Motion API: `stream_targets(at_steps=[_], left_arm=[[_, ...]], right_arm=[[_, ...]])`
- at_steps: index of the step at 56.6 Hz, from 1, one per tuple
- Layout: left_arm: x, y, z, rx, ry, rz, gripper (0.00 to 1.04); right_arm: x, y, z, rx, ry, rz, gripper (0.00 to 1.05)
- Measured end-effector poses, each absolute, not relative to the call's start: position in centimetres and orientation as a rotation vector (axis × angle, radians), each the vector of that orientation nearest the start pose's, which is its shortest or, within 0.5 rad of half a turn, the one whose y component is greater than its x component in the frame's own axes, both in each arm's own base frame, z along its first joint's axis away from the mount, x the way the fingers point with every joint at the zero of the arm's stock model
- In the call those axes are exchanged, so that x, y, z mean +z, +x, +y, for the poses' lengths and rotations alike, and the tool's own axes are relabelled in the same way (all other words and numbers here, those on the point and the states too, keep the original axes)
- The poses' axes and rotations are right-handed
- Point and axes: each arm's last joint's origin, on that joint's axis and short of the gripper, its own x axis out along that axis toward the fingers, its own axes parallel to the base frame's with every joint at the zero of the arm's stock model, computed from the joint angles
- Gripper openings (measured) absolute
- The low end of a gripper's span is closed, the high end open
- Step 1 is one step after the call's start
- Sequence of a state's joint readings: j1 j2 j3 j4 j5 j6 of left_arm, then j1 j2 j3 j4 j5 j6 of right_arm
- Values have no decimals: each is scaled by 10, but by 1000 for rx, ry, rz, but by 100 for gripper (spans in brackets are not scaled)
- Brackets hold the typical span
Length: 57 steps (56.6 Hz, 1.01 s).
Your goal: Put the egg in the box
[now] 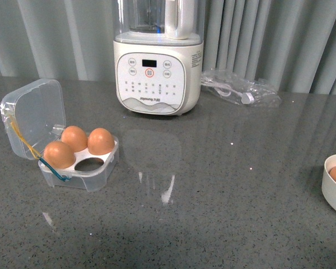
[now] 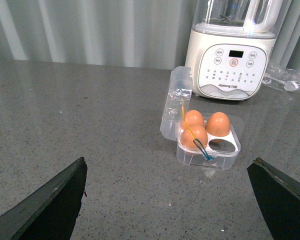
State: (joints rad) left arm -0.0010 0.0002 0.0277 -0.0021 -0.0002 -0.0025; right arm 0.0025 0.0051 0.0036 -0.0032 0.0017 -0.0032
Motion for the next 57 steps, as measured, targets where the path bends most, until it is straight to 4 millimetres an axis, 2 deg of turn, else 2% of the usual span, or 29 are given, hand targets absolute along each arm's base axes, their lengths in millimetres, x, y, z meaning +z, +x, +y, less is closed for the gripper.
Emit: stream_targets(at_steps=[9, 14, 17, 21, 29, 35, 42, 57], left_arm=[[173, 96, 0, -1, -2, -25, 98], [173, 96, 0, 0, -2, -25, 98], [173, 96, 0, 0, -2, -25, 98], [173, 96, 0, -1, -2, -25, 98], [173, 96, 0, -1, -2, -25, 98], [173, 96, 0, -1, -2, -25, 98], [173, 96, 0, -1, -2, -25, 98], [173, 96, 0, -1, -2, -25, 98]], right_arm=[[164, 98, 0, -9, -4, 12, 97], [166, 98, 1, -137, -41, 208, 97], [166, 101, 1, -161, -62, 252, 97], [169, 106, 0, -161, -65, 260, 97], [188, 117, -5, -173, -63, 202, 97], [204, 135, -11, -179, -64, 156, 97], [220, 164, -17, -172, -68, 138, 97], [223, 226, -24, -84, -48, 268, 97]])
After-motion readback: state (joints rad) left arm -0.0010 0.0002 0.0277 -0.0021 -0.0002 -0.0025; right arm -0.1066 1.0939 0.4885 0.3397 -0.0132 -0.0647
